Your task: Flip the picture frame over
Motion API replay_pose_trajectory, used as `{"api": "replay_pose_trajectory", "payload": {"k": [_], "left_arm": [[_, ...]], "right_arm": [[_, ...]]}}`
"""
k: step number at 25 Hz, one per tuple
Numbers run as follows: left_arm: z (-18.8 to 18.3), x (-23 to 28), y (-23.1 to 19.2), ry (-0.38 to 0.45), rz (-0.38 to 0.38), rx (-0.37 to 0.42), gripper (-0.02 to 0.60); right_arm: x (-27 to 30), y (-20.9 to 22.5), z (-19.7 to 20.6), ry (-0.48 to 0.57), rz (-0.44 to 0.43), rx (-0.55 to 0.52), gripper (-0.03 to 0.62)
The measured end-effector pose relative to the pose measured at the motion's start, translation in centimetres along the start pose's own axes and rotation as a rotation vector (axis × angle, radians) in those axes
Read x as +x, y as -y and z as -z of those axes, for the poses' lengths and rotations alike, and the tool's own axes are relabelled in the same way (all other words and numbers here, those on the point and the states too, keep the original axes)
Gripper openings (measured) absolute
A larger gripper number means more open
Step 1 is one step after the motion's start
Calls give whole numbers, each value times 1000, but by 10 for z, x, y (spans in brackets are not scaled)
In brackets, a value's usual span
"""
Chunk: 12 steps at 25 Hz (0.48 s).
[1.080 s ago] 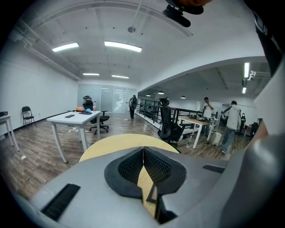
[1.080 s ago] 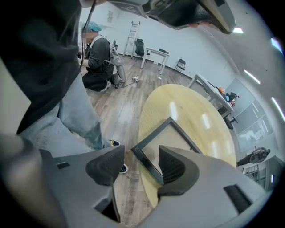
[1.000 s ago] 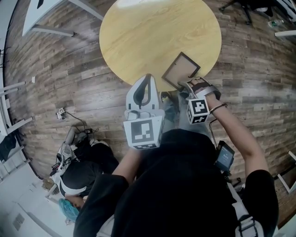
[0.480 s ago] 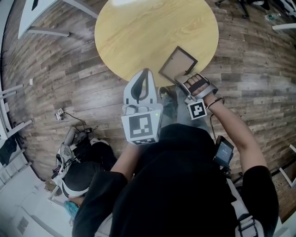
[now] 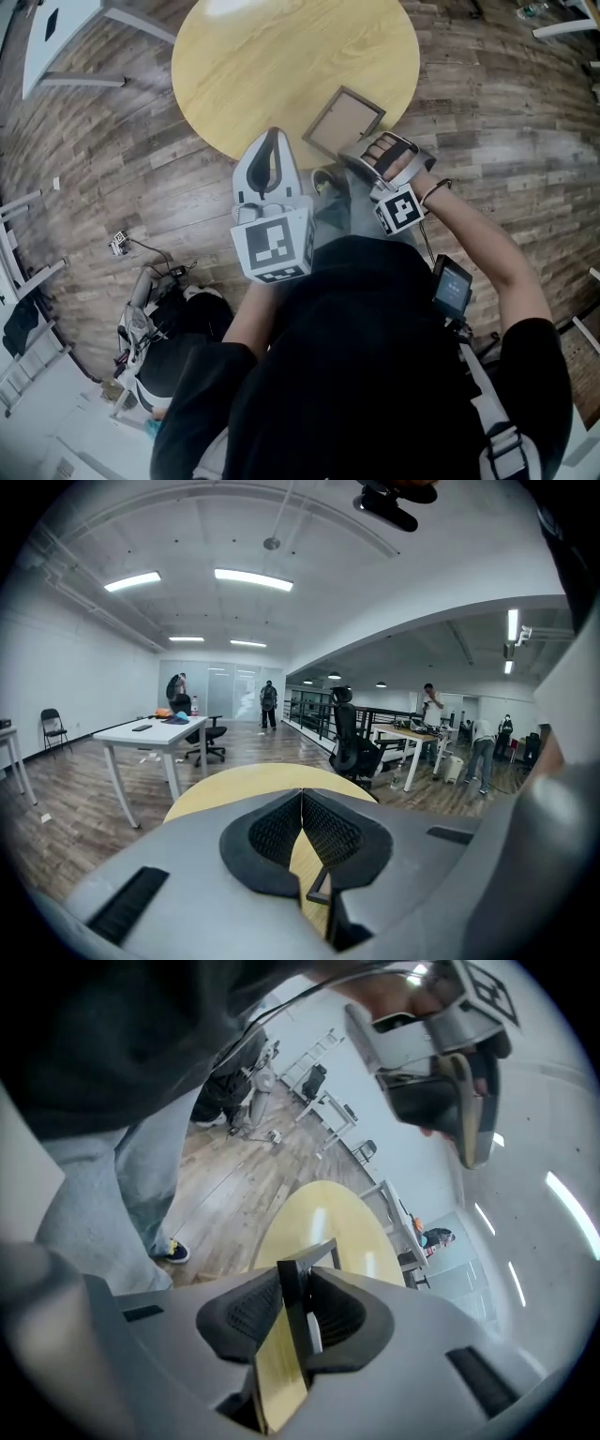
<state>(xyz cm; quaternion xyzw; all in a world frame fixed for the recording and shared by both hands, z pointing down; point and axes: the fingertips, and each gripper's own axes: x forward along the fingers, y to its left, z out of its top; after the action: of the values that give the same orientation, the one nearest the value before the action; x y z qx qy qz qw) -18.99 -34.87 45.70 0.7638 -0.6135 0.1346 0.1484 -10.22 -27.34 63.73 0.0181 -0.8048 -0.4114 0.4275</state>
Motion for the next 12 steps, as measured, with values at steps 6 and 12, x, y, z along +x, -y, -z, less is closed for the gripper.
{"api": "replay_pose_trajectory", "payload": {"k": [6,12], "left_arm": [[-8,4,5,22,5,18,23],[-19,7,-2,32,-6,29,23]], "right_arm": [[-24,59,-17,132,2,355,89],[-43,106,-29,352,-68,814,87]]}}
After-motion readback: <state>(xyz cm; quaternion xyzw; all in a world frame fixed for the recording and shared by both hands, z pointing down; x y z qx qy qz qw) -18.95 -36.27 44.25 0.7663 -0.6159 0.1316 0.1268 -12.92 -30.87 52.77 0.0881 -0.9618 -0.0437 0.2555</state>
